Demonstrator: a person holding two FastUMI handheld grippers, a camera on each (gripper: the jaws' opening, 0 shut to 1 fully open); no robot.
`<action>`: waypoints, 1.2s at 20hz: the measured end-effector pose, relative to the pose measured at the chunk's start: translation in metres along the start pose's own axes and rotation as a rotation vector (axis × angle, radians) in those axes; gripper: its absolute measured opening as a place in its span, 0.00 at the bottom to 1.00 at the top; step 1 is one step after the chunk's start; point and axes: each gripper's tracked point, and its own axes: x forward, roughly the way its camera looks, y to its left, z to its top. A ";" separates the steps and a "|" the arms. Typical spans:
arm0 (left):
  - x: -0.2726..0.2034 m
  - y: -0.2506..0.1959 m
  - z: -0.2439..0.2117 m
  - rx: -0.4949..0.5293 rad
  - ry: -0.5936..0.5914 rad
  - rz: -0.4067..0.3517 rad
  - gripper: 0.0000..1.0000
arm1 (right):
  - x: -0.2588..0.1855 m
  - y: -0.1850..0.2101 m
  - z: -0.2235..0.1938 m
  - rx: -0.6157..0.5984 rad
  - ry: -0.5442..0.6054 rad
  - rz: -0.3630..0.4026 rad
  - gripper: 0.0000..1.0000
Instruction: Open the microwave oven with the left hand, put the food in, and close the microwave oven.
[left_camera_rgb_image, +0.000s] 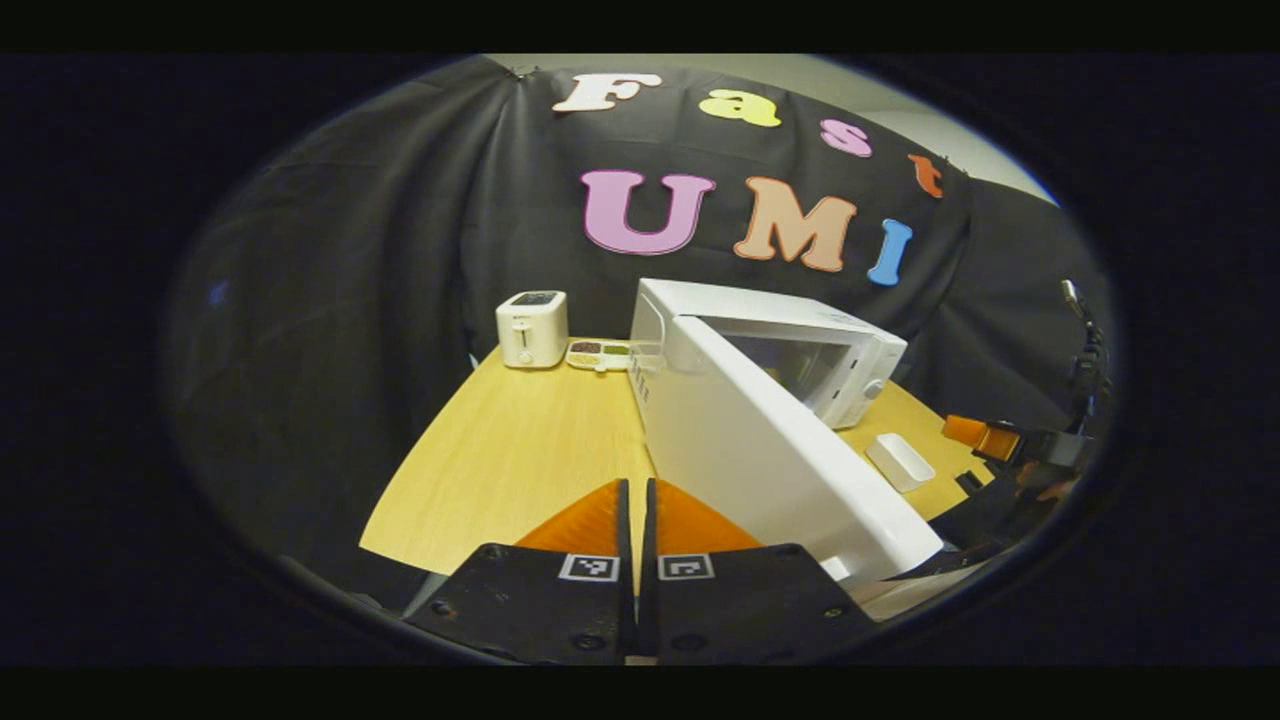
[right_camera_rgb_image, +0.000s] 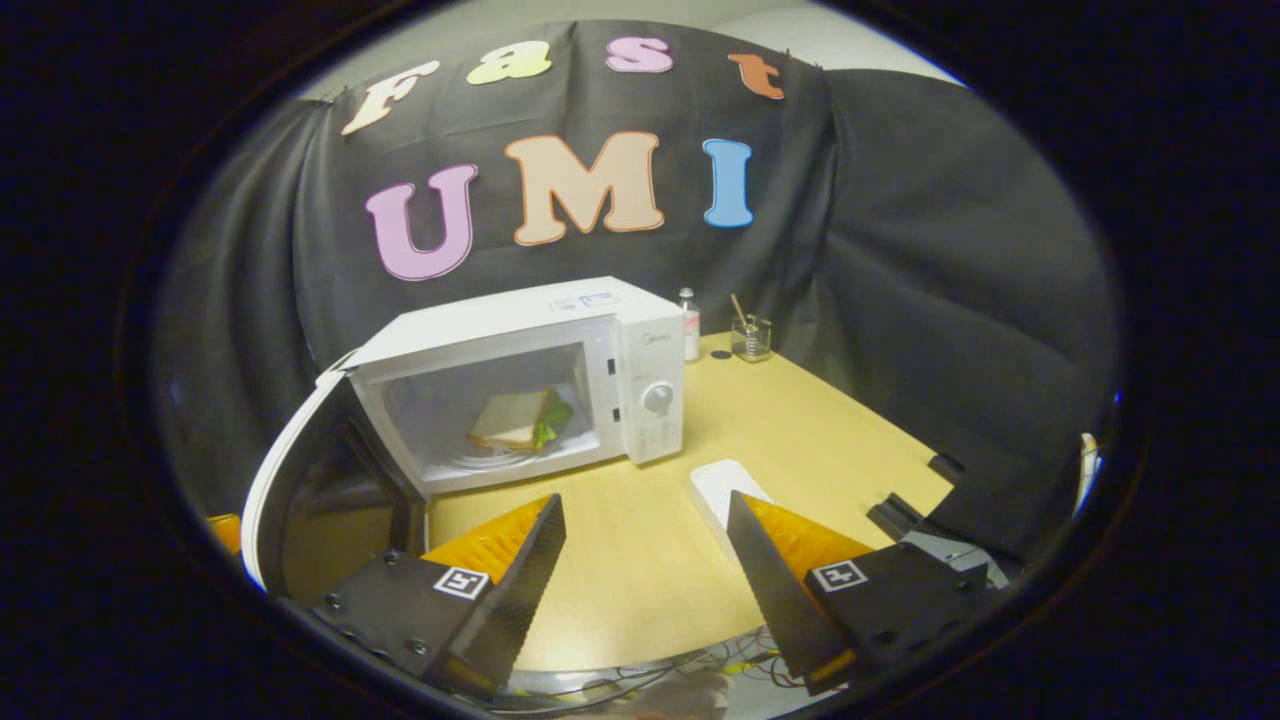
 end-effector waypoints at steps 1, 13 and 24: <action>0.000 -0.003 -0.001 0.007 0.005 -0.013 0.00 | -0.006 -0.005 -0.001 0.002 0.001 -0.005 0.93; 0.011 -0.052 -0.004 0.119 0.038 -0.143 0.00 | -0.022 -0.053 -0.009 0.061 0.033 -0.083 0.94; 0.036 -0.114 0.003 0.056 0.055 -0.099 0.00 | 0.013 -0.123 0.012 0.069 0.054 -0.084 0.94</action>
